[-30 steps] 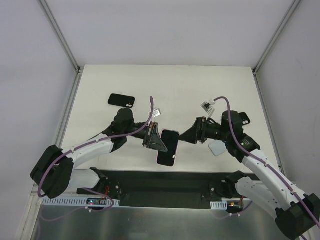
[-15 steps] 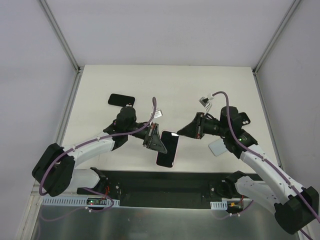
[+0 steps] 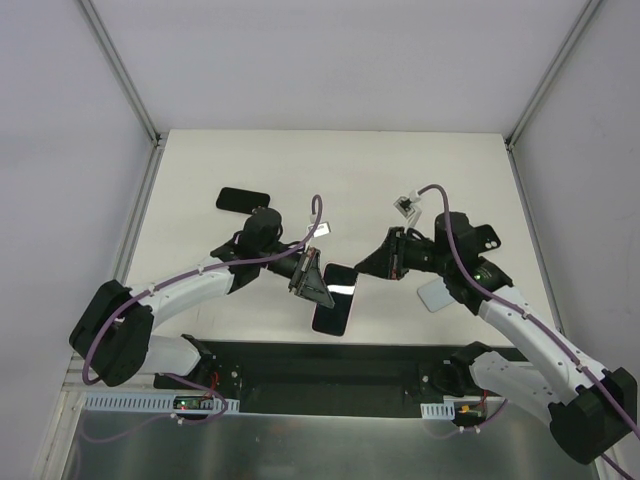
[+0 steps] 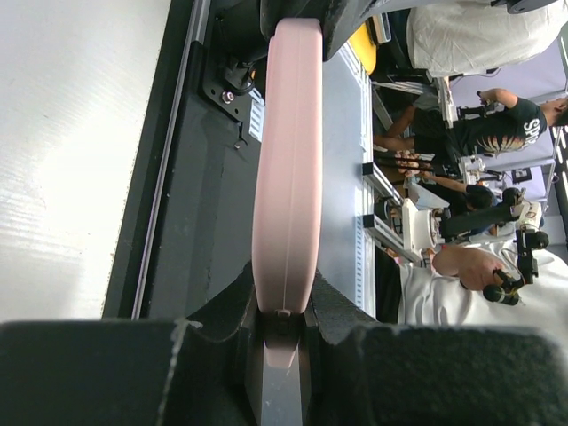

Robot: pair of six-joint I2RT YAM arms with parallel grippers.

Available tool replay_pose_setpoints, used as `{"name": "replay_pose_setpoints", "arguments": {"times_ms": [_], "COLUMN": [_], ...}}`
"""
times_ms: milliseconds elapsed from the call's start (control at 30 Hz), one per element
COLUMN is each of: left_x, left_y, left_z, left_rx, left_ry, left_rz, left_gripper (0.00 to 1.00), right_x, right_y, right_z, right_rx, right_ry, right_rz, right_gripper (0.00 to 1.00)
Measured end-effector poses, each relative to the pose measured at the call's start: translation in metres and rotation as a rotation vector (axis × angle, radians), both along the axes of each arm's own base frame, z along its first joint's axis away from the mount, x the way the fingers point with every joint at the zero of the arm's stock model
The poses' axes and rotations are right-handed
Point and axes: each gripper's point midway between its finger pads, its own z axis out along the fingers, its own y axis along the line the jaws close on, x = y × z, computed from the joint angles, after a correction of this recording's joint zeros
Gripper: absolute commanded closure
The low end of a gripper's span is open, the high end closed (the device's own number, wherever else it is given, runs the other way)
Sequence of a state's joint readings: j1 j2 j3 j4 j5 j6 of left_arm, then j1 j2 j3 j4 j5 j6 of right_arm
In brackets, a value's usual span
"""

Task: Put the phone into the phone case

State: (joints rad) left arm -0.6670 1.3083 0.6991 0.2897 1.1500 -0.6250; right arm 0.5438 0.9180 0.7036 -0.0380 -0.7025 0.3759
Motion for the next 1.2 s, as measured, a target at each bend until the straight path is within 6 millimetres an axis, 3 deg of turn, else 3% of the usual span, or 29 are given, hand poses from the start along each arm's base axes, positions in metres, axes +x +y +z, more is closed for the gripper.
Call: {"name": "replay_pose_setpoints", "arguments": {"times_ms": [100,333,467,500,567,667,767,967,1200], "left_x": [-0.001,0.005,0.015,0.019,0.028,0.054,0.083,0.135,0.193], "left_y": [0.001,-0.002,-0.007,-0.008,-0.011,-0.012,-0.008,-0.019,-0.037], "left_z": [-0.002,-0.014,-0.019,-0.021,-0.027,-0.040,-0.054,-0.073,-0.100], "left_rx": [0.013,0.083,0.114,0.123,0.152,0.200,0.244,0.284,0.296], "left_ry": [0.014,0.083,0.081,0.078,0.080,0.081,0.096,0.131,0.176], "left_rz": [0.000,0.018,0.060,0.075,0.115,0.216,0.308,0.367,0.383], "left_gripper": [1.00,1.00,1.00,1.00,1.00,1.00,1.00,1.00,0.96], "right_x": [0.000,0.007,0.020,0.022,0.023,0.016,0.013,0.010,0.006], "right_y": [0.001,-0.003,-0.007,-0.008,-0.010,-0.013,-0.030,-0.064,-0.082], "right_z": [-0.004,-0.019,-0.025,-0.027,-0.028,-0.025,-0.020,-0.003,-0.018], "right_rx": [-0.018,-0.154,-0.218,-0.229,-0.242,-0.261,-0.276,-0.266,-0.347], "right_ry": [-0.016,-0.032,0.026,0.044,0.077,0.098,0.088,0.015,0.034], "right_rz": [0.005,-0.038,-0.127,-0.151,-0.190,-0.225,-0.311,-0.461,-0.514], "right_gripper": [0.99,0.96,0.75,0.61,0.43,0.24,0.17,0.17,0.17]}}
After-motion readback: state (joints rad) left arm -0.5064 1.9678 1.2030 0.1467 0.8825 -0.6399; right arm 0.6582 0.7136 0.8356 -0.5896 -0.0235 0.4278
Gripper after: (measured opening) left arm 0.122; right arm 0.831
